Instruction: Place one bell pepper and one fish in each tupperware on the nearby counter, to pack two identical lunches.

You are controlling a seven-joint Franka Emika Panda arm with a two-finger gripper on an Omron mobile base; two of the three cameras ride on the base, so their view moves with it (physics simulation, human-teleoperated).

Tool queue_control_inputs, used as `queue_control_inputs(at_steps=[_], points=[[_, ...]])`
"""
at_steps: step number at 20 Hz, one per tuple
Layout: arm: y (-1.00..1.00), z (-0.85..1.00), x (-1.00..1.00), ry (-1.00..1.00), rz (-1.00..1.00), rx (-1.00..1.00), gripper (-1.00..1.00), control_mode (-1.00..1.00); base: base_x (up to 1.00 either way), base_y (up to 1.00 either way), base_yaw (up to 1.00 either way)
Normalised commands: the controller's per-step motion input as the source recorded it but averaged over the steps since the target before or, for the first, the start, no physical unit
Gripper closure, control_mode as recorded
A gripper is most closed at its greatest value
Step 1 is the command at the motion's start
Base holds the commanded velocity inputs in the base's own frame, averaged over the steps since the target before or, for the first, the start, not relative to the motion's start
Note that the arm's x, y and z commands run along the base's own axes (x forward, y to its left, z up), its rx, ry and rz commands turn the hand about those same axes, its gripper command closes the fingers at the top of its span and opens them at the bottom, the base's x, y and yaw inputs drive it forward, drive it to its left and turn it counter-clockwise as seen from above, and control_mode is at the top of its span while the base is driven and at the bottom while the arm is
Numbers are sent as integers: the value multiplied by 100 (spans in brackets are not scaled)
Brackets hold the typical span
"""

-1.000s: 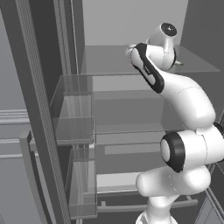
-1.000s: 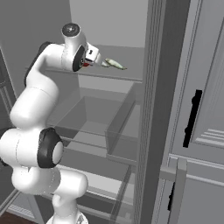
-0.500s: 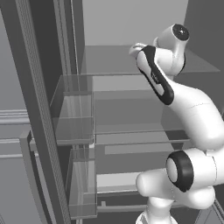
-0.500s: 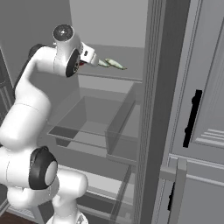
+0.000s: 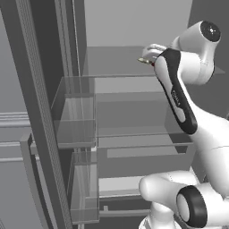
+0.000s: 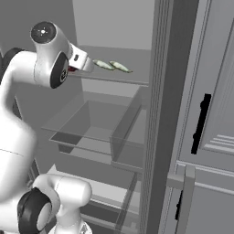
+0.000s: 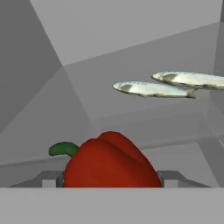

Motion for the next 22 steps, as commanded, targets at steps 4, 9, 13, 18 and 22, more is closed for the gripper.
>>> queue_control_inputs(at_steps=[4,9,13,18,22], points=[[0,-23,-100,-3,1,0,100,-100,0,0,0],[0,-14,-100,0,1,0,100,-100,0,0,0],[0,-11,-100,0,1,-1,100,-100,0,0,0],[0,-42,-81,2,0,-8,100,-100,0,0,0],[8,-41,-9,7,0,-11,100,-100,0,0,0]])
